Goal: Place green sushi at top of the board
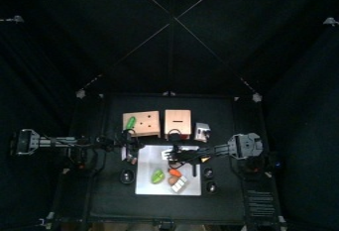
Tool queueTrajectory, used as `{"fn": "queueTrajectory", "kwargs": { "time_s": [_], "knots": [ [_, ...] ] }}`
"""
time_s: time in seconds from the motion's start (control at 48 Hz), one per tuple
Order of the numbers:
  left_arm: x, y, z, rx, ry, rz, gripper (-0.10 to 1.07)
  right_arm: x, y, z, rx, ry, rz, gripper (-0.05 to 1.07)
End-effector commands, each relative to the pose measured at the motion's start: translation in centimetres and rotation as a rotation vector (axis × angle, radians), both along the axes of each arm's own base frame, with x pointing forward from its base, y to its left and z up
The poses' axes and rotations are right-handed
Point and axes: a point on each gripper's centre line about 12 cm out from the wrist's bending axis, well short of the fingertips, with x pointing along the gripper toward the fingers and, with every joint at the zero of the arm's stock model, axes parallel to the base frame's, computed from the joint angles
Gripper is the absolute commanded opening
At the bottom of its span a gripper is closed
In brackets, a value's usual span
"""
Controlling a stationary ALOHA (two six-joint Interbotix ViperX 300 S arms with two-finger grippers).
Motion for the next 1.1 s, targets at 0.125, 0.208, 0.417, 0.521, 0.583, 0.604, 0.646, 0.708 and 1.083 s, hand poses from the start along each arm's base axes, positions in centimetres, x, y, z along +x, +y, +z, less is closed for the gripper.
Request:
{"fn": "queueTrajectory", "kwargs": {
  "time_s": [0.125, 0.208, 0.417, 0.521, 0.583, 0.604, 0.646, 0.708, 1.083],
  "knots": [
    [0.2, 0.0, 0.5, 0.002, -0.013, -0.005, 0.48, 0.5, -0.1, 1.6, -0.004, -0.046, 0.003, 0.94],
    [0.2, 0.0, 0.5, 0.002, -0.013, -0.005, 0.48, 0.4, -0.1, 1.8, -0.002, -0.044, 0.000, 0.97],
    [0.2, 0.0, 0.4, 0.002, -0.012, -0.005, 0.48, 0.2, 0.0, 4.8, -0.018, -0.101, 0.015, 0.97],
    [0.2, 0.0, 0.4, 0.002, -0.011, -0.003, 0.48, 0.0, 0.1, 6.3, -0.049, -0.130, 0.040, 0.97],
    [0.2, 0.0, 0.4, 0.002, -0.012, -0.005, 0.48, 0.0, 0.1, 6.8, -0.075, -0.141, 0.059, 0.97],
    [0.2, 0.0, 0.5, 0.002, -0.013, -0.005, 0.48, 0.0, 0.2, 7.0, -0.081, -0.145, 0.065, 0.97],
    [0.2, 0.0, 0.5, 0.002, -0.013, -0.005, 0.48, 0.0, 0.3, 7.3, -0.096, -0.152, 0.077, 0.97],
    [0.2, 0.0, 0.4, 0.002, -0.012, -0.005, 0.48, 0.1, 0.3, 7.9, -0.116, -0.163, 0.093, 0.97],
    [0.2, 0.0, 0.5, 0.001, -0.013, -0.004, 0.48, -0.1, 0.5, 10.1, -0.175, -0.209, 0.132, 0.97]
  ]
}}
